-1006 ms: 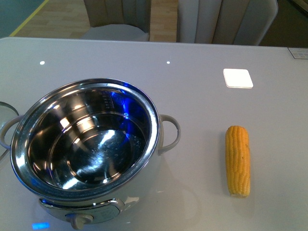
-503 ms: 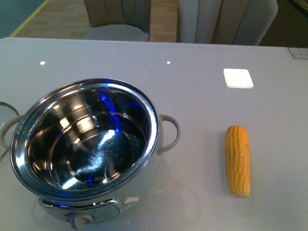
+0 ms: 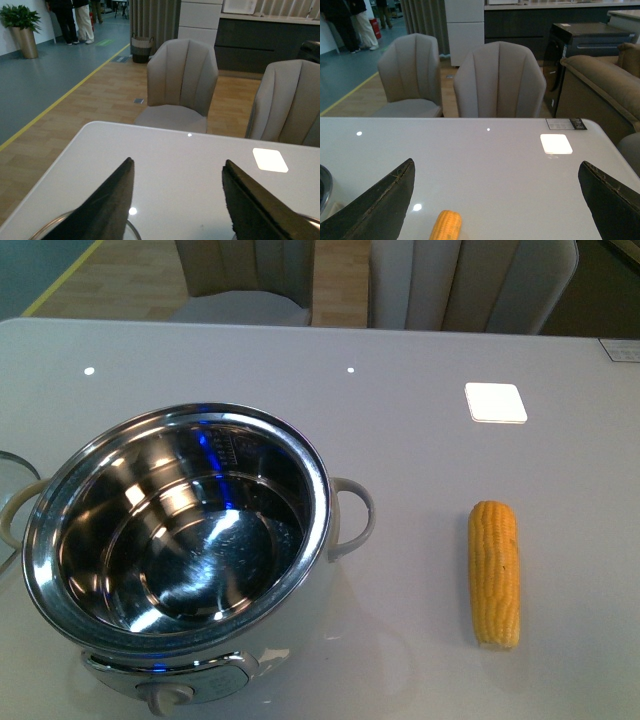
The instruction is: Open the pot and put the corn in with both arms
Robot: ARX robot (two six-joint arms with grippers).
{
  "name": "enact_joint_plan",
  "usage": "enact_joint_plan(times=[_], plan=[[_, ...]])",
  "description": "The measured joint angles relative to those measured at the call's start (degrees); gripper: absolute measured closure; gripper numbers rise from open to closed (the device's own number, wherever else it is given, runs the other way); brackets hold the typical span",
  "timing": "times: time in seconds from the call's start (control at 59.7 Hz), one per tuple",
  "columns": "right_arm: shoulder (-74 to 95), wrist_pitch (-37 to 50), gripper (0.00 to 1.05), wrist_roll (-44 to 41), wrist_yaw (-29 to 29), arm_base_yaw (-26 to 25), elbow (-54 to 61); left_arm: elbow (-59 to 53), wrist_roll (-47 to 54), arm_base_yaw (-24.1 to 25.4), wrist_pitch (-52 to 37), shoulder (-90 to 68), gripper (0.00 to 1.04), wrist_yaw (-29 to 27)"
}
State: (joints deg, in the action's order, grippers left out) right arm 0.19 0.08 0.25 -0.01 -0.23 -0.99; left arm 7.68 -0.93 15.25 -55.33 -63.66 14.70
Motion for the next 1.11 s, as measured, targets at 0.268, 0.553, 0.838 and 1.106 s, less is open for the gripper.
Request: enact_joint_plan(times=[0.268, 0.553, 0.838, 1.106], plan=[[0.0, 0.0, 0.09, 0.0, 0.0, 0.0, 0.0, -5.4, 0.3, -6.2, 7.2, 12.5, 1.01, -5.9], [0.0, 0.0, 0.09, 0.0, 0.0, 0.0, 0.0, -7.0, 0.3, -13.3, 19.7, 26.8, 1.01, -14.1], [0.0, 0.0, 0.09, 0.0, 0.0, 0.0, 0.0, -7.0, 0.4, -15.1, 29.5, 37.6, 1.01, -14.7], [0.0, 0.0, 0.09, 0.0, 0.0, 0.0, 0.0, -7.0, 0.4, -15.1, 36.4, 44.8, 1.01, -14.7]])
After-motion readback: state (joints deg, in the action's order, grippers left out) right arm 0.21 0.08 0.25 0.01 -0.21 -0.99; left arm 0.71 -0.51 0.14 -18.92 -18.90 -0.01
